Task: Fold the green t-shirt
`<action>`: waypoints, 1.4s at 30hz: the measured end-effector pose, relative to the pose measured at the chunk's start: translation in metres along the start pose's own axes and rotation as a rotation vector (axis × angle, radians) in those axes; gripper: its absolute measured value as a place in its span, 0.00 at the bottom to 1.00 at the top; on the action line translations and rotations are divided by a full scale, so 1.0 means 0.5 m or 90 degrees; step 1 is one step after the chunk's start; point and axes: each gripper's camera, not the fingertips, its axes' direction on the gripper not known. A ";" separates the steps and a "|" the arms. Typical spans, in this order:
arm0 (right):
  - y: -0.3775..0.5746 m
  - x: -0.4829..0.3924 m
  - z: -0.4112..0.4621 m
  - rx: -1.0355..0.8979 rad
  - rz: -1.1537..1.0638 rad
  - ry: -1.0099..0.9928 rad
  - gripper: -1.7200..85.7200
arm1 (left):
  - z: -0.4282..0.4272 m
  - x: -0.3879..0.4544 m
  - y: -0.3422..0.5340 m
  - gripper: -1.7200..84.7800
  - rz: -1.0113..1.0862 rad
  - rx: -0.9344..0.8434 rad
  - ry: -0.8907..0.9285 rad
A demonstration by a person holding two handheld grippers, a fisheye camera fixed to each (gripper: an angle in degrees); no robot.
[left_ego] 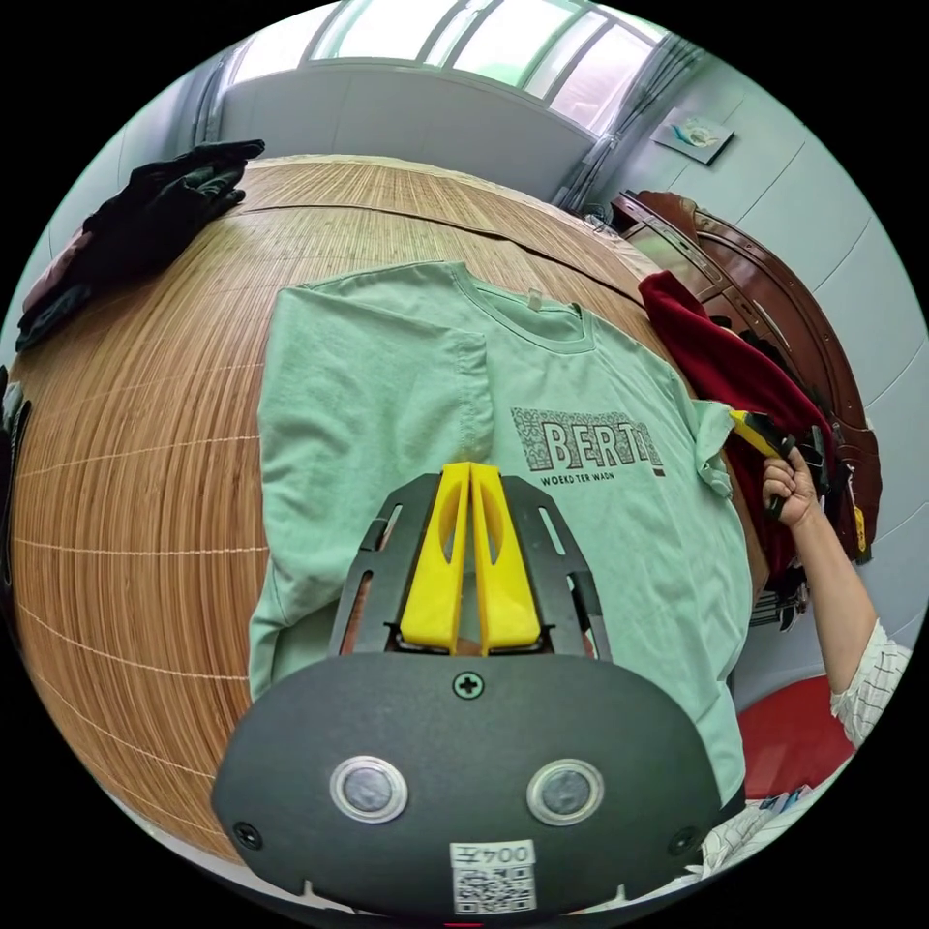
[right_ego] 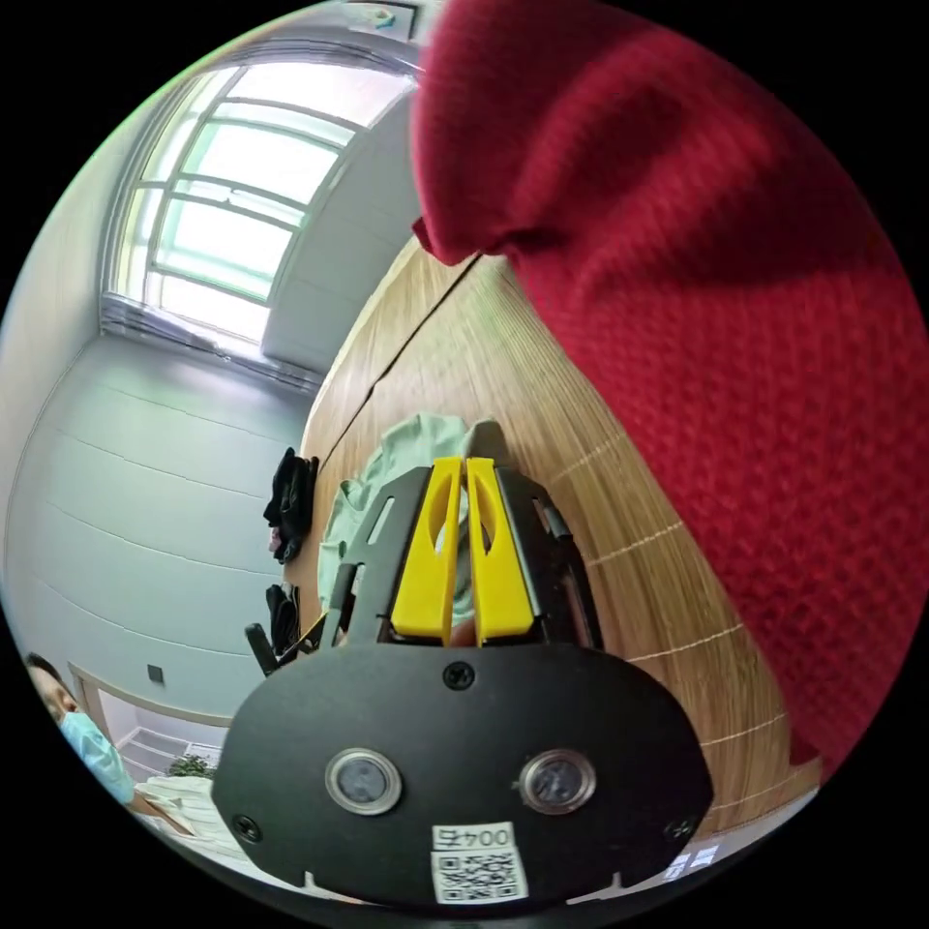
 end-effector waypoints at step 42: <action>0.513 -0.497 0.481 -0.098 -0.736 0.533 0.09 | 0.023 0.054 -0.028 0.02 0.000 -0.003 -0.007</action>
